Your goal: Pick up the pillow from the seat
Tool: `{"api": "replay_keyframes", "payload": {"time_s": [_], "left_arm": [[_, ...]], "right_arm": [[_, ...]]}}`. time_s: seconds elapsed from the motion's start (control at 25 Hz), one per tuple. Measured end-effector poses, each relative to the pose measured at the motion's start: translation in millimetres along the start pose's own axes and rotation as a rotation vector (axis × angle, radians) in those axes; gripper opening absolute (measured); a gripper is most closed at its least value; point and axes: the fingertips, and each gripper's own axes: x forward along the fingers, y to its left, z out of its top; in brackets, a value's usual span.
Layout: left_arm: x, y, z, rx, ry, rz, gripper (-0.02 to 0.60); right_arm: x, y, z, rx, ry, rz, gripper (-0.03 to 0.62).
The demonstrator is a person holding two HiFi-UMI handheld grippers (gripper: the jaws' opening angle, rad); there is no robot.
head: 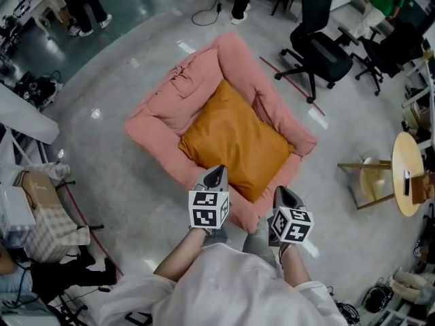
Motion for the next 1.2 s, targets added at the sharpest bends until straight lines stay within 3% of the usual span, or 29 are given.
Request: {"api": "replay_keyframes", "payload": {"time_s": [0.44,0.76,0.96,1.2], "left_arm": [[40,5,-2,-0.131,0.035,0.170,0.008],[79,11,-21,-0.192,0.068,0.265,0.008],[102,19,-34,-0.274,0.027,0.267,0.008],[132,34,-65,-0.341,0.038,0.306,0.008]], "right_arm": [[73,-26,61,-0.149,0.065,0.162,0.029],[135,-44,70,-0.190,0.112,0.234,0.029],[177,-44,68,-0.202,0.128,0.277,0.030],[230,-46,69,-0.225,0.137,0.310,0.031]]}}
